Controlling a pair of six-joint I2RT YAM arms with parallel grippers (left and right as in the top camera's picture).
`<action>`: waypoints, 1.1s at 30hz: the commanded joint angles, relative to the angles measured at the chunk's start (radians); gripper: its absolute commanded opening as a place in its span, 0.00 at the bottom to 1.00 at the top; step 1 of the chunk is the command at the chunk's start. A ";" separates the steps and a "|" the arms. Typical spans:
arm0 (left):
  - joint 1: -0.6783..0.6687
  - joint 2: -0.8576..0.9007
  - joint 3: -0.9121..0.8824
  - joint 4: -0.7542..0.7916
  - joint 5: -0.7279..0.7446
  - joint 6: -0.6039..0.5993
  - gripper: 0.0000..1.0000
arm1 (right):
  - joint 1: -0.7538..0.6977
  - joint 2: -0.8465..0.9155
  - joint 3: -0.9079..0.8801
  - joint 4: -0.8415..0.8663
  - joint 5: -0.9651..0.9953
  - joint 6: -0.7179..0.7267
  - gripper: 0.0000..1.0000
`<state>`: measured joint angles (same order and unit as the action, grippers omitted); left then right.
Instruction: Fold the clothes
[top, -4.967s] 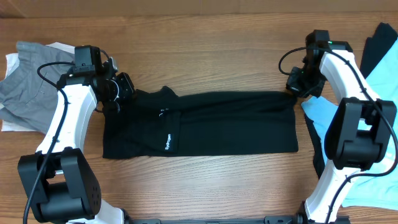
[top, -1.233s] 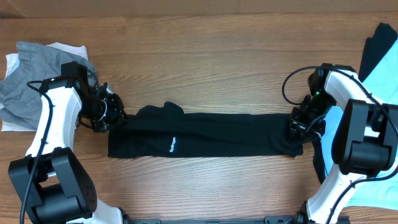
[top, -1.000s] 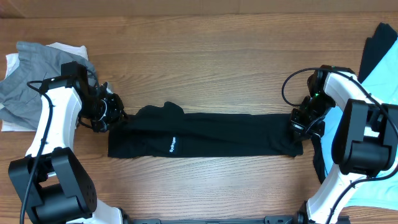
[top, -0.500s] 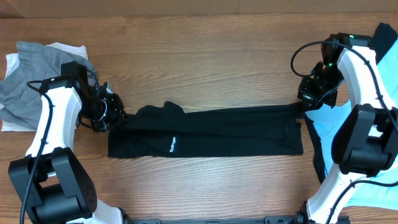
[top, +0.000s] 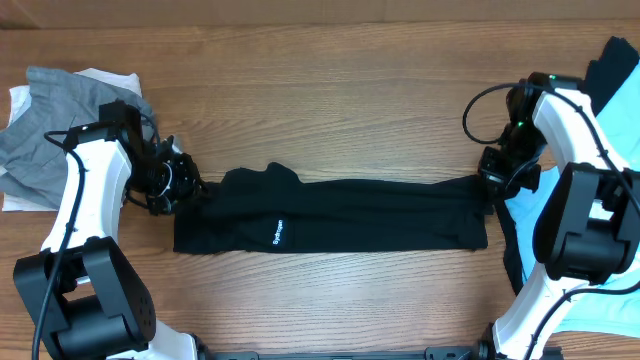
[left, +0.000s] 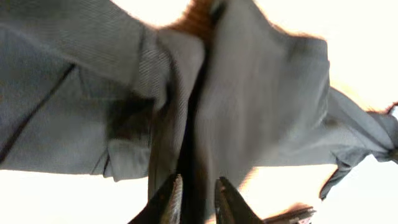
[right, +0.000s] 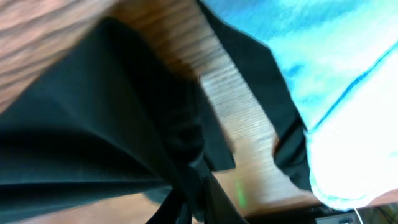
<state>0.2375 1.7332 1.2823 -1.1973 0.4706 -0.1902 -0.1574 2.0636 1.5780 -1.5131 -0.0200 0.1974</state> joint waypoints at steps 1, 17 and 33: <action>0.004 -0.011 -0.005 -0.033 -0.008 0.035 0.25 | -0.008 -0.008 -0.052 0.042 0.037 0.020 0.13; -0.062 -0.008 -0.037 0.156 0.051 0.039 0.67 | -0.008 -0.008 -0.130 0.099 0.034 0.020 0.19; -0.183 0.120 -0.016 0.307 -0.192 -0.134 0.62 | -0.008 -0.008 -0.130 0.099 0.026 0.019 0.20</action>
<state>0.0536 1.8442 1.2480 -0.8921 0.2977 -0.3157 -0.1574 2.0636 1.4544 -1.4151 0.0067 0.2092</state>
